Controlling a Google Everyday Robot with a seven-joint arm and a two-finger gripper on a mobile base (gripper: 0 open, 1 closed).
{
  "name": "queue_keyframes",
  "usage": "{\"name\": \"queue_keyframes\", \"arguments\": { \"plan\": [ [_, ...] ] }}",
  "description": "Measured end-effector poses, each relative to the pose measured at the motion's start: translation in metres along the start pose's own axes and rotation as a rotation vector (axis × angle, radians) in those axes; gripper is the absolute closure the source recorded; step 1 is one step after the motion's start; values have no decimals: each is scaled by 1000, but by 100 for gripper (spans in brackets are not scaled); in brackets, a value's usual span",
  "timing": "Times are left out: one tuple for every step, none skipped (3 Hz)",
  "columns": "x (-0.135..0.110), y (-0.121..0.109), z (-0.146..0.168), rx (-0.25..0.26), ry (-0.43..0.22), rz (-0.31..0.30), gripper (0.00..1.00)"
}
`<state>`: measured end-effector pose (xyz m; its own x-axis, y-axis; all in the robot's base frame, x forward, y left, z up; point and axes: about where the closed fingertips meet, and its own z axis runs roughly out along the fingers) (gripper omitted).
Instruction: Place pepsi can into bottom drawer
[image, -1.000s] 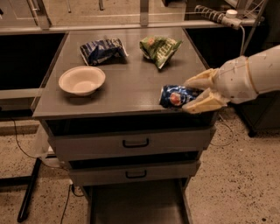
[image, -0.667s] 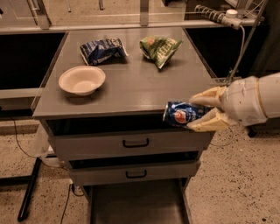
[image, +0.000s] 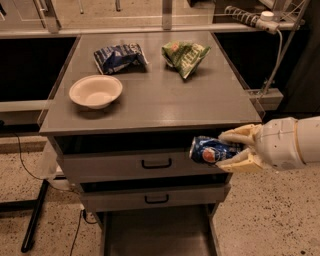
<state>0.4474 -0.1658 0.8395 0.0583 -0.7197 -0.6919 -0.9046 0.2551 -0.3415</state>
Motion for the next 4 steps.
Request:
{"name": "queue_keyframes", "arguments": {
  "plan": [
    [4, 6, 11, -19, -9, 23, 100],
    [34, 32, 48, -62, -1, 112, 100],
    [74, 77, 94, -81, 11, 158, 100],
    [117, 116, 138, -61, 18, 174, 100]
  ]
}}
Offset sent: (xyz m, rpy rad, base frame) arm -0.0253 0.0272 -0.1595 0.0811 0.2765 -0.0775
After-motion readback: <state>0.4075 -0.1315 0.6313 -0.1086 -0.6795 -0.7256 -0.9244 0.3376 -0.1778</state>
